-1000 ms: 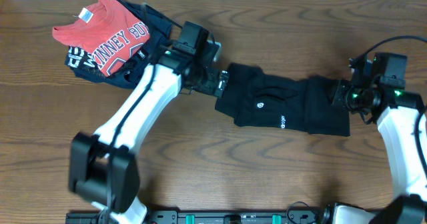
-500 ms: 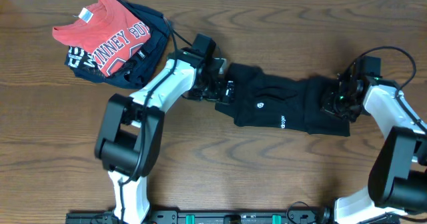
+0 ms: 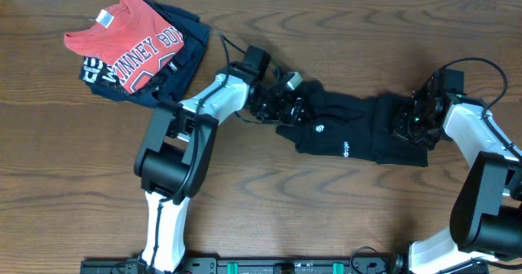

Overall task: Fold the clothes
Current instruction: 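Grasp the black garment's left end with the left gripper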

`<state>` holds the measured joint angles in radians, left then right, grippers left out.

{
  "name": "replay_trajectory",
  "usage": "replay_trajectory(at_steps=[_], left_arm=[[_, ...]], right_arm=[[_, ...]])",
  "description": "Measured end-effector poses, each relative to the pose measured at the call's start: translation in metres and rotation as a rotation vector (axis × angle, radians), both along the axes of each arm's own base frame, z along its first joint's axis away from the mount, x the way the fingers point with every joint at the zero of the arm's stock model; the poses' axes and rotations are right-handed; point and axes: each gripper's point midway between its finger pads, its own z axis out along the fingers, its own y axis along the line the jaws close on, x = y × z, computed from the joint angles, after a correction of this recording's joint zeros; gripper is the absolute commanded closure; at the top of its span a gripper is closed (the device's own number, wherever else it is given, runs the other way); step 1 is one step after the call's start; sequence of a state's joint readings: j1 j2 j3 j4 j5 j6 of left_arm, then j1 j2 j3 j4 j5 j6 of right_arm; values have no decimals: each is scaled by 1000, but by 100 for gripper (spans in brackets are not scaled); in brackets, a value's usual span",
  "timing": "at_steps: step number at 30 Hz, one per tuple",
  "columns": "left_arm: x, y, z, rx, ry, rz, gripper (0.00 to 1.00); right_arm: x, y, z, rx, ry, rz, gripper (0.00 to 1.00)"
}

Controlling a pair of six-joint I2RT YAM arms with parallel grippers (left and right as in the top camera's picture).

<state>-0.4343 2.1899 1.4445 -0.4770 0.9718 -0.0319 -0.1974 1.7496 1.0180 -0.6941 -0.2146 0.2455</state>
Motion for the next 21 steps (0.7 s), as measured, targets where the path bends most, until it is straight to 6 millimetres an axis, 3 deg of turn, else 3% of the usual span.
replay_trajectory(at_steps=[7,12,15,16,17,21], left_arm=[[-21,-28,-2,-32,-11,-81,16],[-23,-36,-5,-34,-18,-87,23],[-21,-37,-6,-38,-19,-79,21],[-20,-36,-6,-37,-17,-75,15],[-20,-36,-5,-41,-7,-68,1],[-9,-29,1,-57,33,-15,2]], right_arm=[[0,0,0,-1,0,0,99],[0,0,0,-1,1,0,99],[0,0,0,-2,1,0,99],[0,0,0,-2,2,0,99],[0,0,0,-2,2,0,99],[-1,0,0,-2,3,0,99]])
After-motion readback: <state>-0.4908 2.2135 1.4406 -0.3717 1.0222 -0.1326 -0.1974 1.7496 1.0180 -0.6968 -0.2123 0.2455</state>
